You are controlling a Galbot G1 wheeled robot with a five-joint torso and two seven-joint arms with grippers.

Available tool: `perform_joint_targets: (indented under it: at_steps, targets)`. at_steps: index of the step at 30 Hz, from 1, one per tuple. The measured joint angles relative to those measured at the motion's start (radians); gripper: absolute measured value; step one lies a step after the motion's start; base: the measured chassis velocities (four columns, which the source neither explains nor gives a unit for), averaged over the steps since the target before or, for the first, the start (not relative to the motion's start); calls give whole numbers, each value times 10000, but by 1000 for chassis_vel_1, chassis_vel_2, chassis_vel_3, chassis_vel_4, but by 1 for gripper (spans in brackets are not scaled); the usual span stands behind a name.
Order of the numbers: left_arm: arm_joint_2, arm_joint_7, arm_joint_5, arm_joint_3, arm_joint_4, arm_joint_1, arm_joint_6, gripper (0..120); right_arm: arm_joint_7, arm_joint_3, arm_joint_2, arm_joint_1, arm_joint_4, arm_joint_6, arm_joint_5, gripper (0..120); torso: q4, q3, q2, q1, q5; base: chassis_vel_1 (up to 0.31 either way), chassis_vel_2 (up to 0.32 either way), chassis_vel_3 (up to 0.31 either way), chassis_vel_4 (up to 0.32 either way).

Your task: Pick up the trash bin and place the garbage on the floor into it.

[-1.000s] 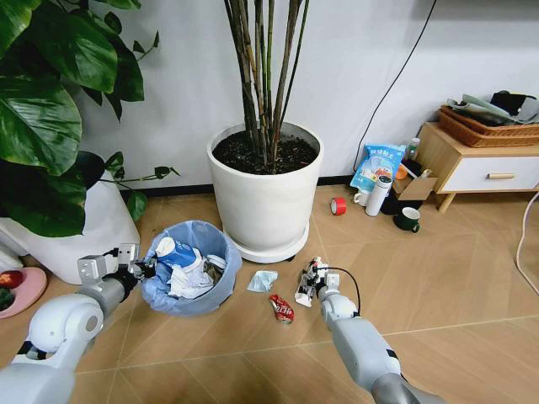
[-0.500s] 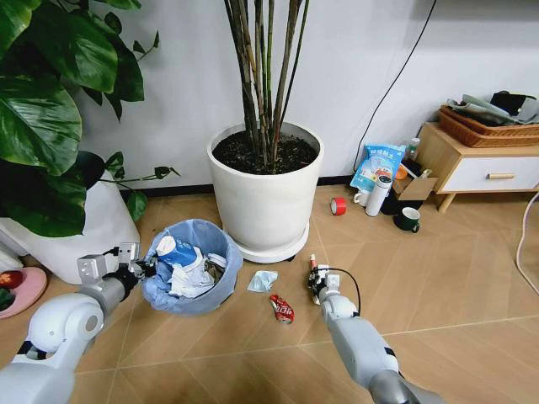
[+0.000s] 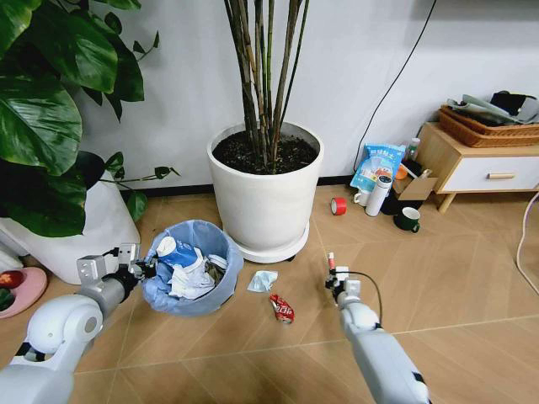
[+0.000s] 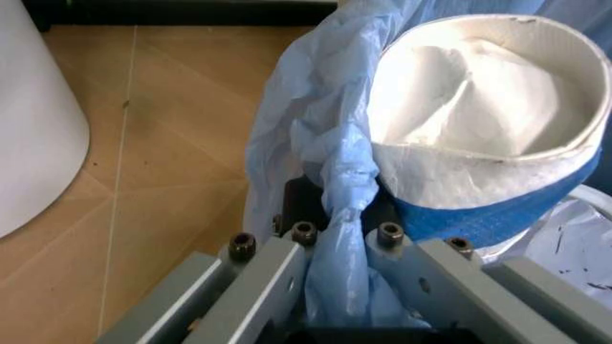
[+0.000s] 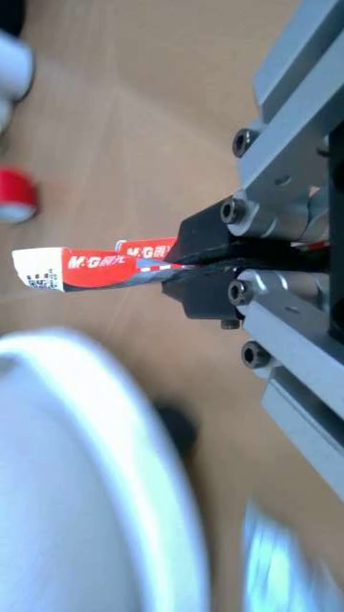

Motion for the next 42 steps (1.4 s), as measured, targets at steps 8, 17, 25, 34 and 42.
perform_joint_targets:
  at_steps: [8, 17, 25, 34, 42]
  targets:
    - [115, -36, -17, 69, 40, -6, 39, 0, -404, -1071, -1498, -803, 3607, -736, 1289, 0, 4, 0, 0, 0, 2, 0, 0, 0, 0]
    - [270, 60, -110, 136, 116, -196, 140, 0, -1365, -2339, -2576, -216, 5949, -1155, 2185, 0, 3, 0, 0, 0, -1, 0, 0, 0, 0]
    - [507, 17, -298, 301, 133, -365, 228, 0, -1188, -4031, -1835, 1633, 6239, -1201, 3058, 0, 5, 2, 0, 0, -2, 0, 0, 0, 0]
    - [654, -11, -517, 668, 269, -734, 274, 0, -1428, -5280, -1063, 3506, 6049, -818, 3706, 0, 4, 2, 0, 0, -3, 0, 0, 0, 0]
    - [748, -290, -1092, 1068, 287, -1311, 373, 0, -2000, -5550, -424, 3896, 5162, -405, 3291, 0, 3, 2, 0, 0, -2, 0, 0, 0, 0]
